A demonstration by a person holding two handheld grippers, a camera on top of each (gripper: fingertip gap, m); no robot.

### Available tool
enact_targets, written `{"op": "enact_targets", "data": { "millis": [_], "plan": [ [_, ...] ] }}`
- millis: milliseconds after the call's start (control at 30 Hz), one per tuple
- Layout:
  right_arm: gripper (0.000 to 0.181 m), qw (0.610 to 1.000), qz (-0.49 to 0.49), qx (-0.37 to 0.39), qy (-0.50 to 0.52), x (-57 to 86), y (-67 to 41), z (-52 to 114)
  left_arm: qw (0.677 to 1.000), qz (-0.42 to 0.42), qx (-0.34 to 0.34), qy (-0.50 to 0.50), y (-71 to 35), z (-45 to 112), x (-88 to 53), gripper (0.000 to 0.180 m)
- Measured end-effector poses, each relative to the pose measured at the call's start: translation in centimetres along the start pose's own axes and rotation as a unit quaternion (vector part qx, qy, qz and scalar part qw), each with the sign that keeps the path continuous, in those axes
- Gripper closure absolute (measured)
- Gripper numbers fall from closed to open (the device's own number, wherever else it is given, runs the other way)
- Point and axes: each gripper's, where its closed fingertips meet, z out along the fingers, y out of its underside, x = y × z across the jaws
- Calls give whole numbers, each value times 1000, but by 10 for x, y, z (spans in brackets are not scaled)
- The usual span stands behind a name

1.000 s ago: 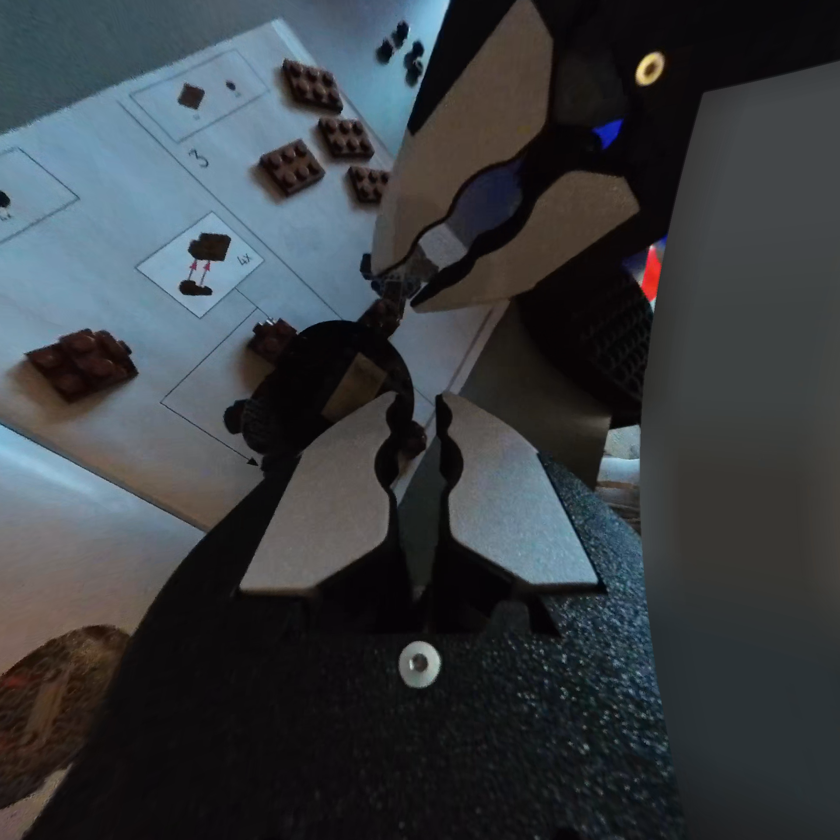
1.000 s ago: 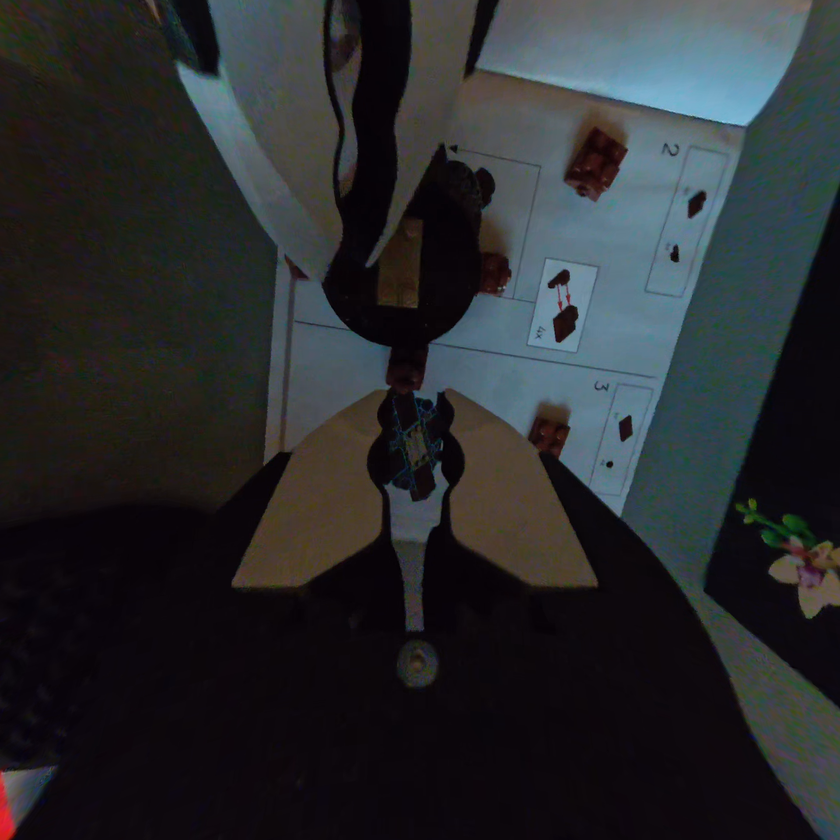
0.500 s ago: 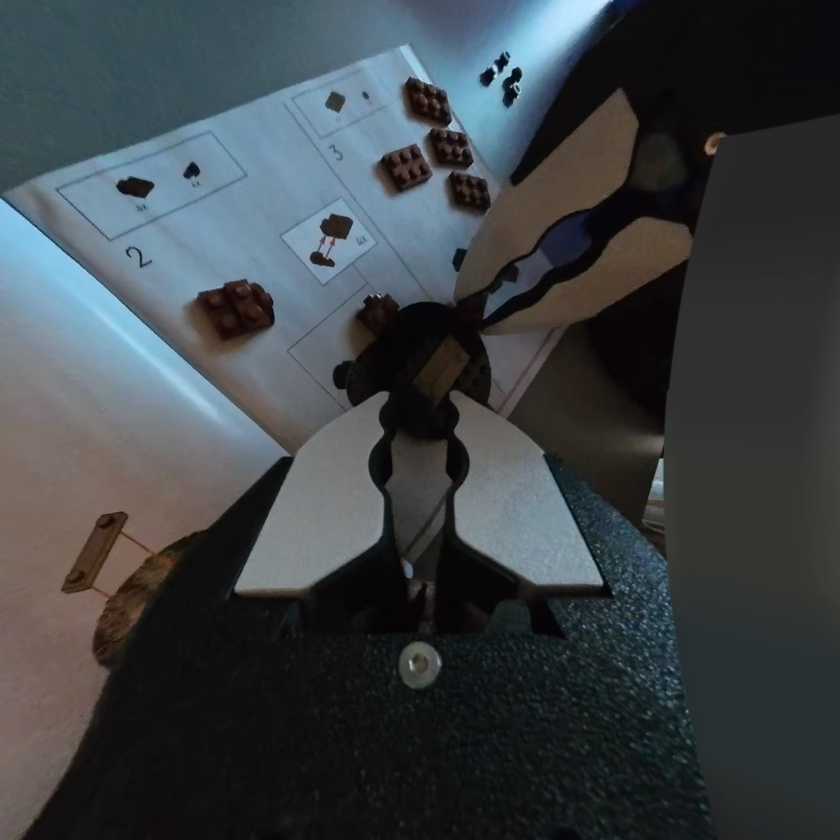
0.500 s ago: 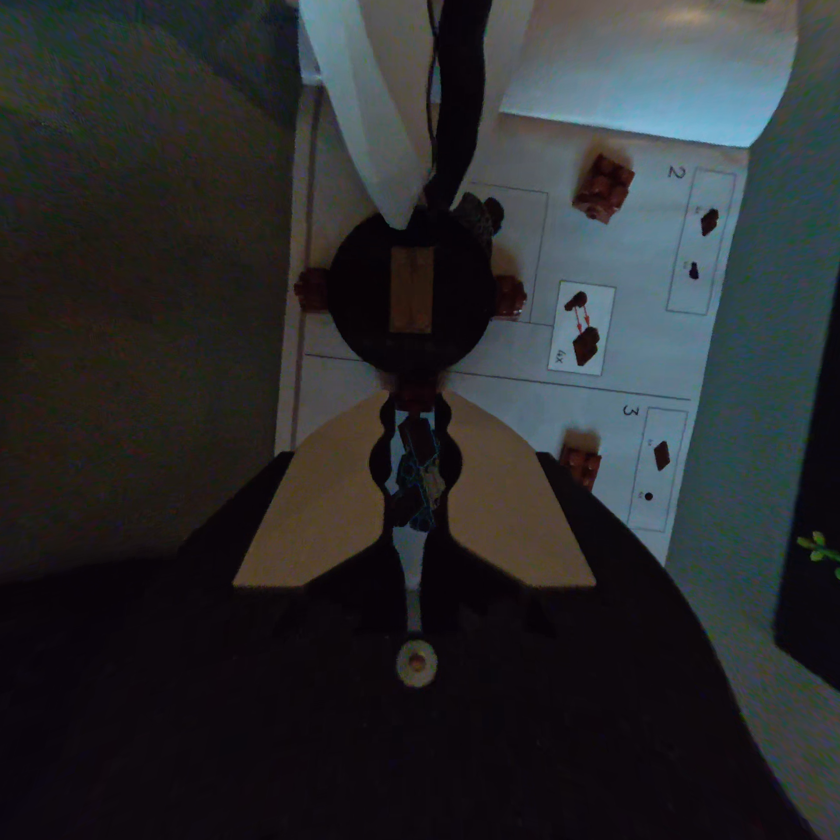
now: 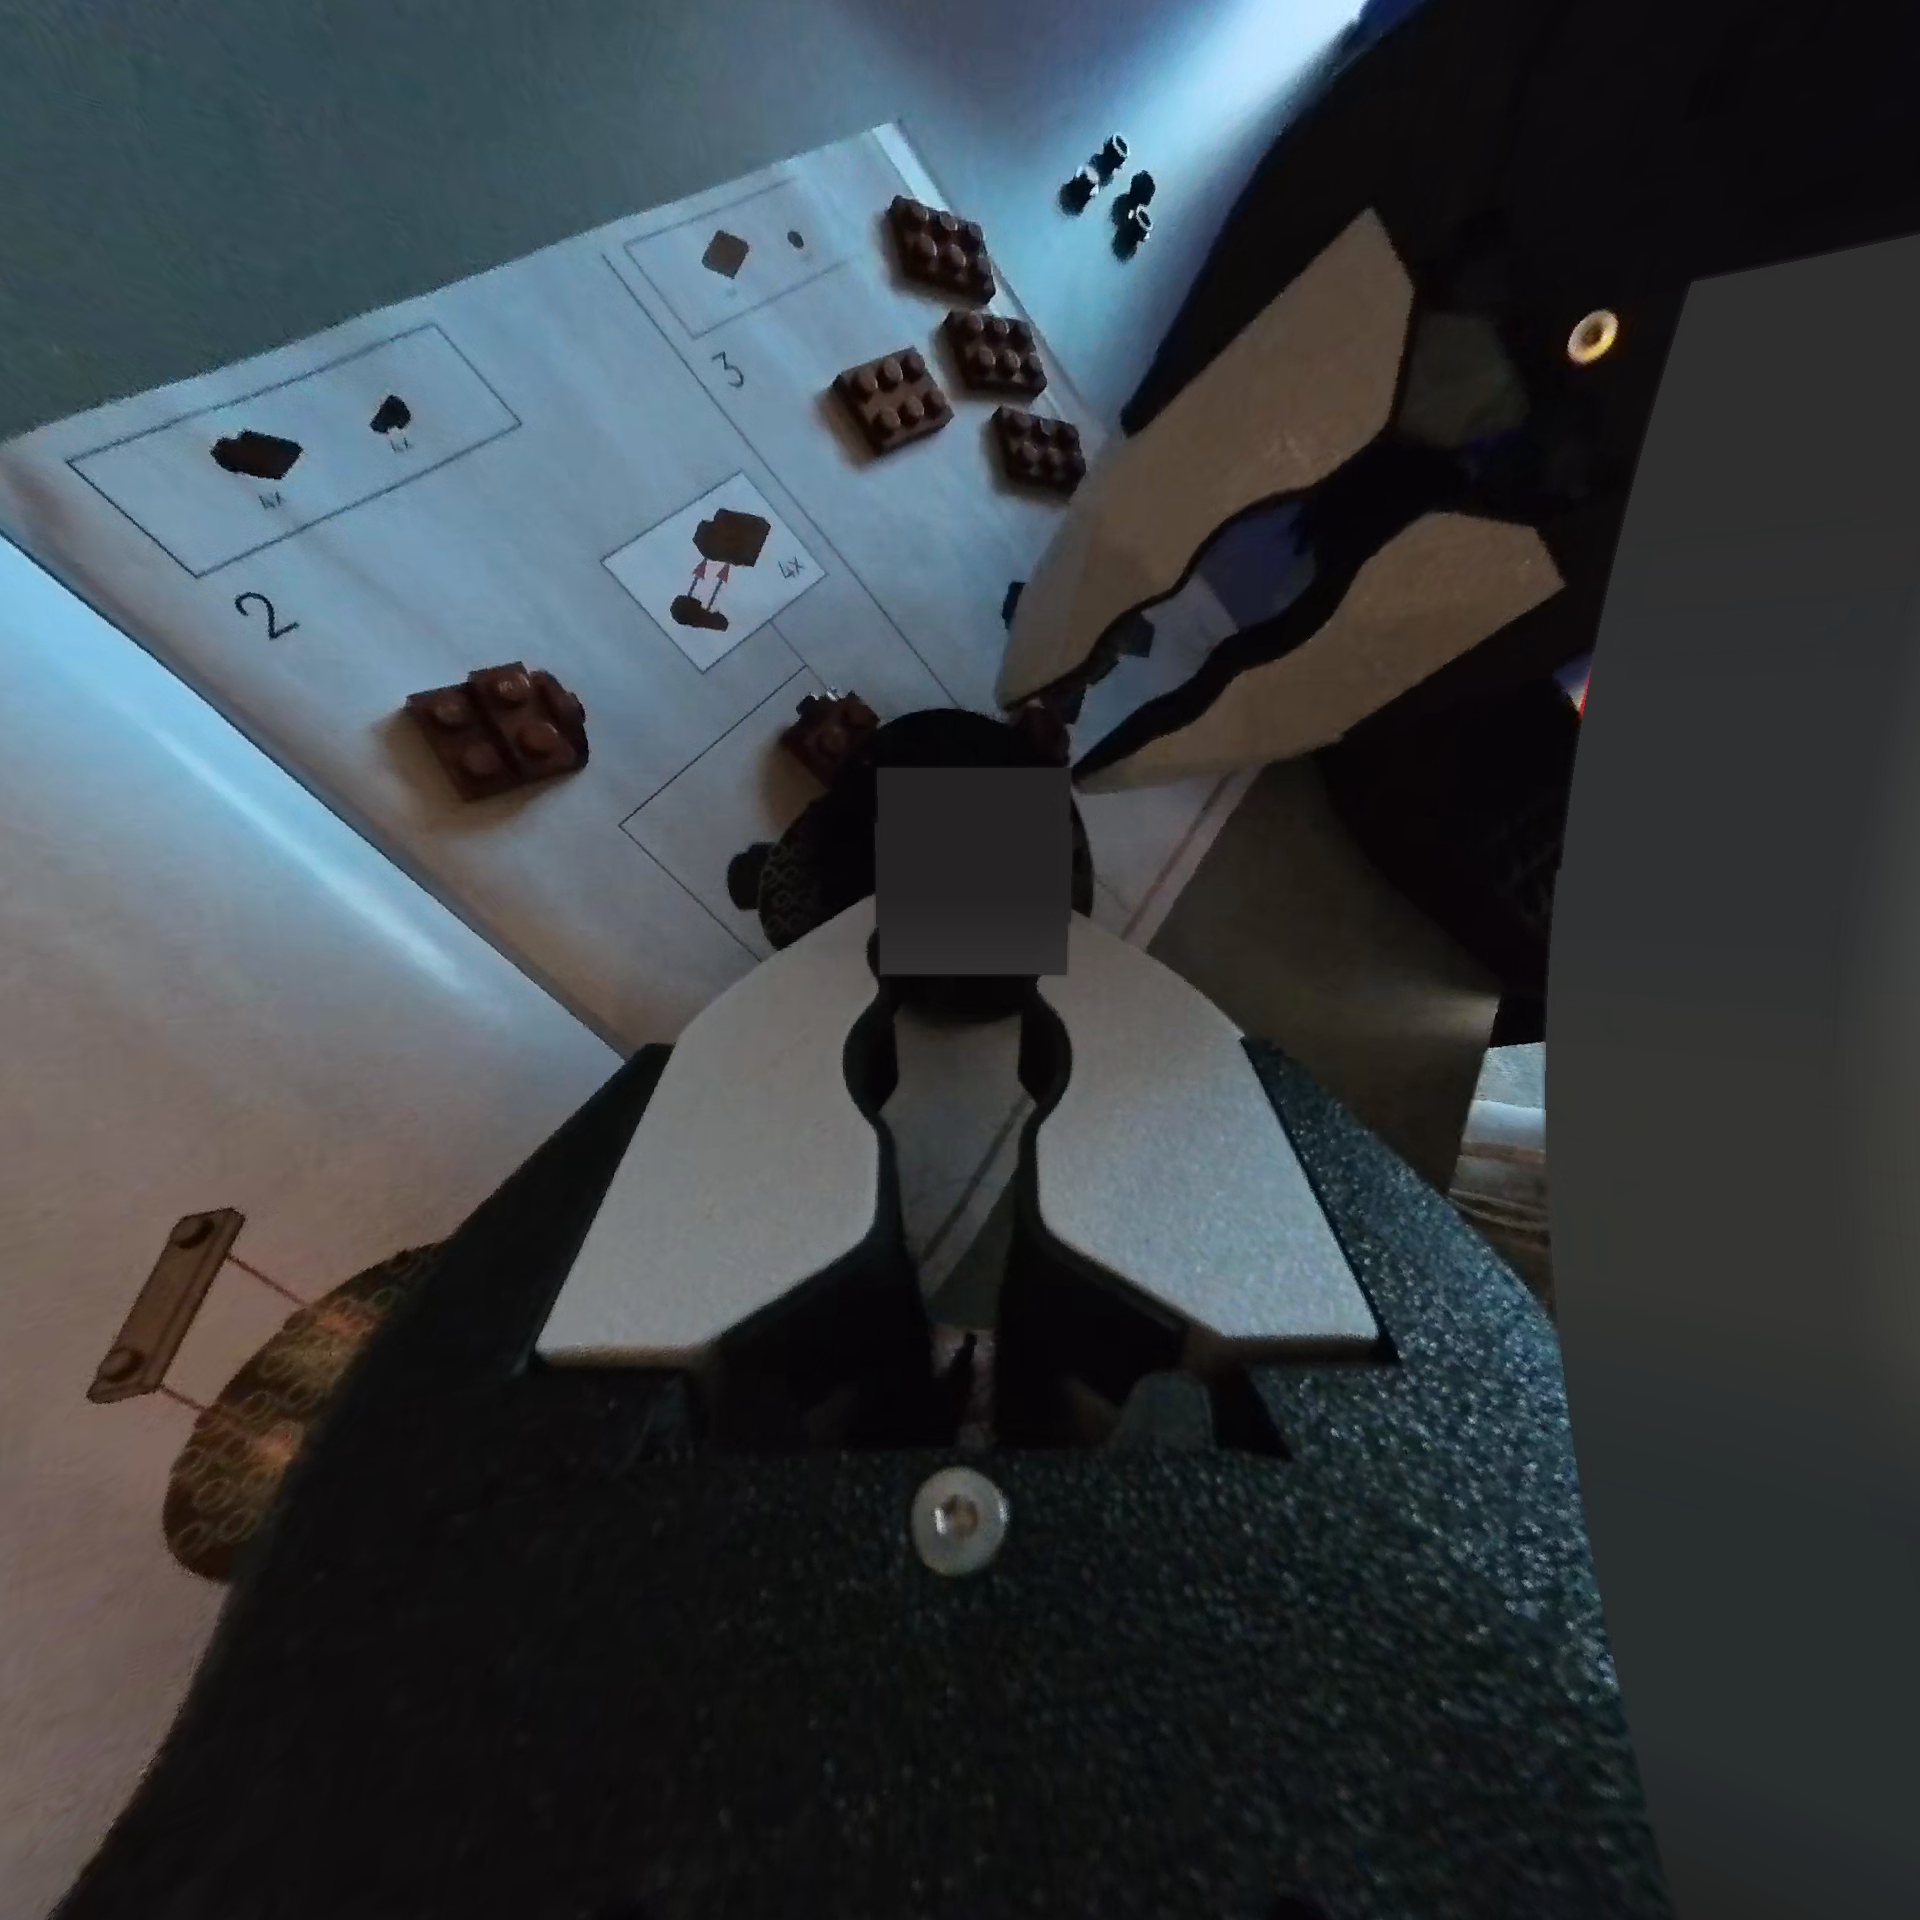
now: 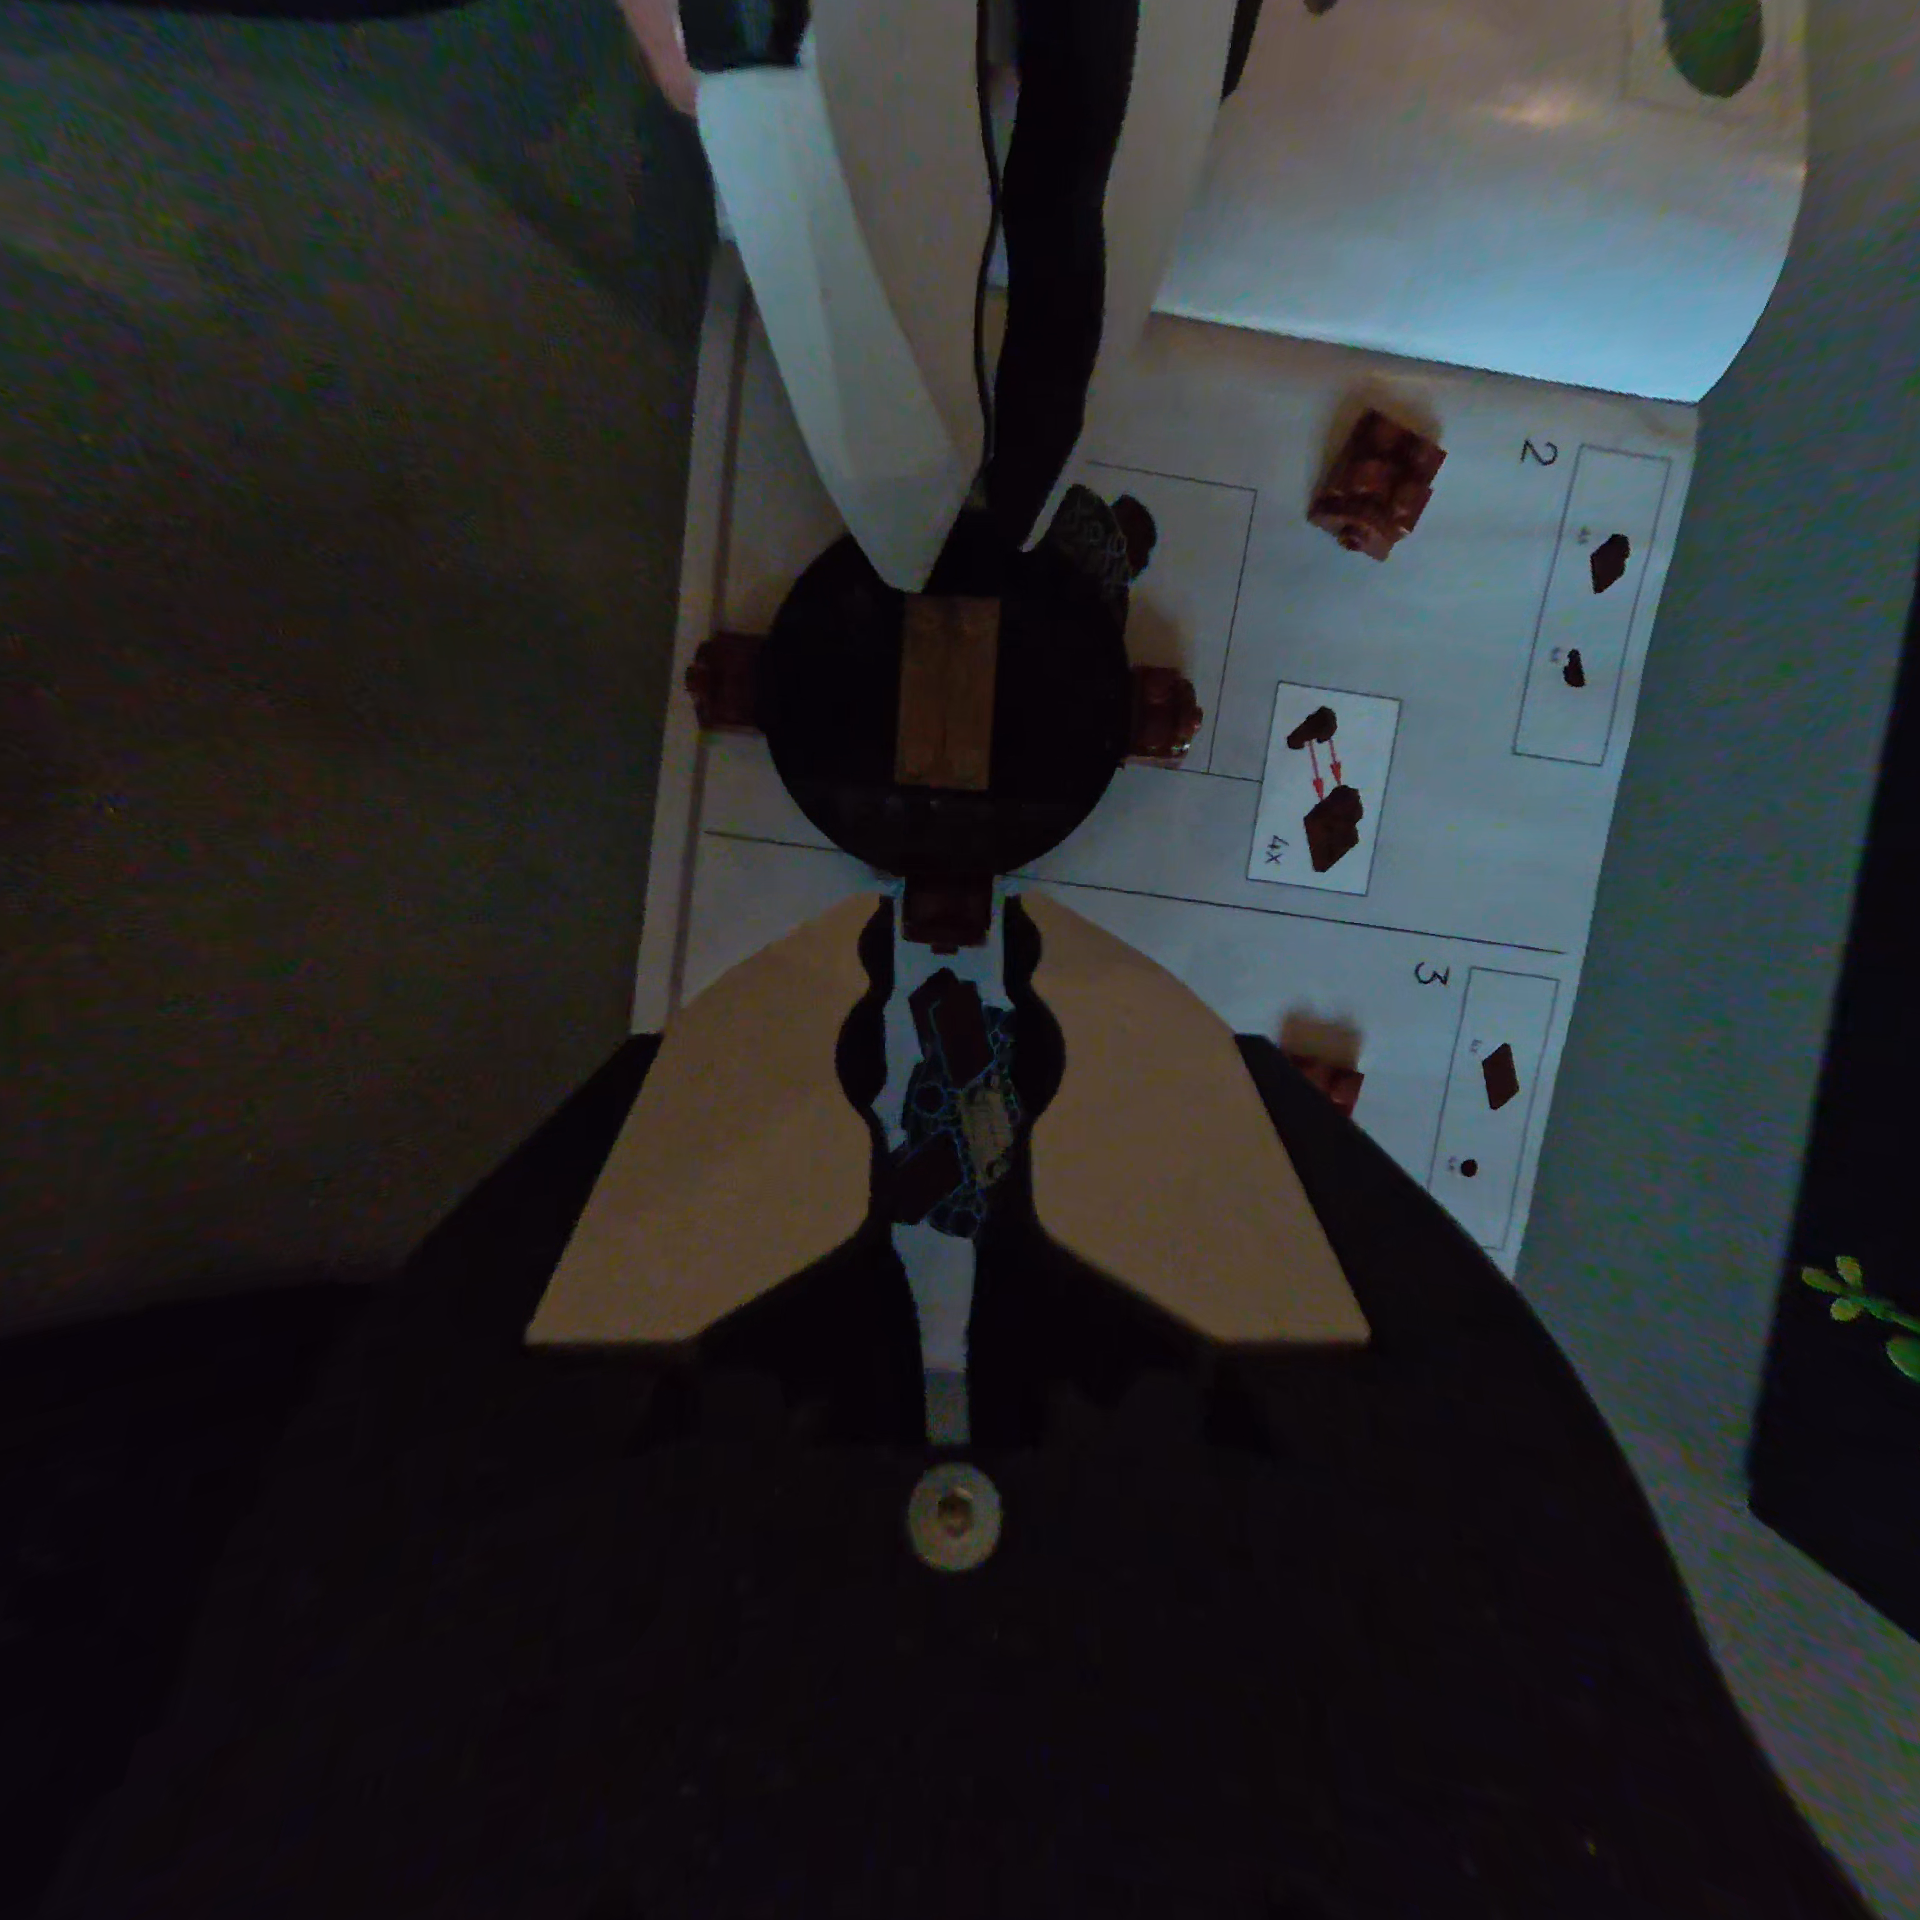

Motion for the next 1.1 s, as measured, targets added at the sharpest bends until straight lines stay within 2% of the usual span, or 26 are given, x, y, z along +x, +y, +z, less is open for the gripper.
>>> {"op": "enact_targets", "data": {
  "millis": [133, 167, 233, 267, 467, 600, 767, 867, 967, 1100],
  "plan": [
    [152, 1000, 9, -8, -2, 1, 2, -6, 1000, 3, 3, 1, -1, -1, 2, 162],
    [154, 1000, 9, -6, 2, 3, 1, -9, 1000, 3, 5, 1, -1, -2, 2, 162],
    [175, 1000, 11, 13, 7, 5, -6, -14, 1000, 2, 11, 5, -3, -3, 3, 162],
    [178, 1000, 12, 22, -4, 1, -11, -16, 1000, 2, 12, 6, -3, -4, 4, 162],
    [180, 1000, -4, -23, -8, -1, -15, -7, 1000, 2, 19, 14, -2, -6, 7, 161],
    [180, 998, -19, -61, 4, 3, -9, -2, 1000, 4, 21, 17, -1, -8, 8, 161],
    [177, 999, 14, -46, 8, 7, -6, -13, 1000, 3, 20, 11, 6, -9, 8, 161],
    [163, 999, 34, -23, -12, -1, -2, -12, 1000, 3, 19, 6, 8, -7, 5, 160],
    [152, 999, 35, -39, -16, -4, 6, -6, 1000, 0, 18, 11, 8, -5, 5, 160],
    [166, 999, 17, -34, -6, -2, 5, 0, 1000, 5, 19, 10, 6, -5, 6, 160]
  ]
}}
